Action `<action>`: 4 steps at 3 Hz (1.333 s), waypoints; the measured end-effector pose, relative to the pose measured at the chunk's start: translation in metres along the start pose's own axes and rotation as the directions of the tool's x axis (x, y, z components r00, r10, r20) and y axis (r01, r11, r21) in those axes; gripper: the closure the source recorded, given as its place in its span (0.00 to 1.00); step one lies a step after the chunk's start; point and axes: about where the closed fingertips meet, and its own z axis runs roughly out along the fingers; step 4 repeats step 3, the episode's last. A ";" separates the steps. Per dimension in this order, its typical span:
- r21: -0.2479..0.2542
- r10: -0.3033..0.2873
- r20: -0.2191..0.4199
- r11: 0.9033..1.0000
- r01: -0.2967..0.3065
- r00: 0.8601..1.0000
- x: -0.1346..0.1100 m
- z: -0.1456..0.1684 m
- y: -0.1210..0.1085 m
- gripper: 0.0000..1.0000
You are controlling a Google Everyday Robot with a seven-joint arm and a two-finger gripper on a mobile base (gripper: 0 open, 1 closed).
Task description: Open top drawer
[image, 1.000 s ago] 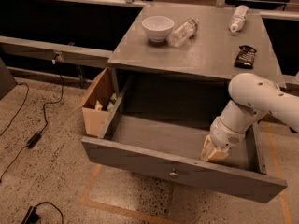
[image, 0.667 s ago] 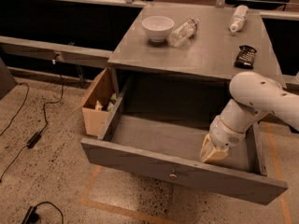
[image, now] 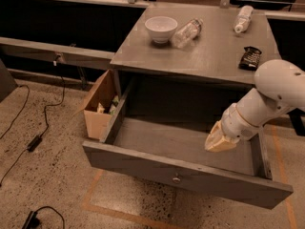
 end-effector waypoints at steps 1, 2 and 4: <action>0.101 0.042 0.094 0.994 -0.052 0.995 -0.007 -0.034 -0.008 1.00; 0.209 0.127 0.204 0.963 -0.170 0.971 -0.008 -0.074 -0.018 0.84; 0.215 0.136 0.221 0.959 -0.184 0.966 -0.009 -0.077 -0.019 0.61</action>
Offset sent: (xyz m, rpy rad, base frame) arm 0.0379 -0.0611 0.1224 0.2992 -0.2378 -0.4825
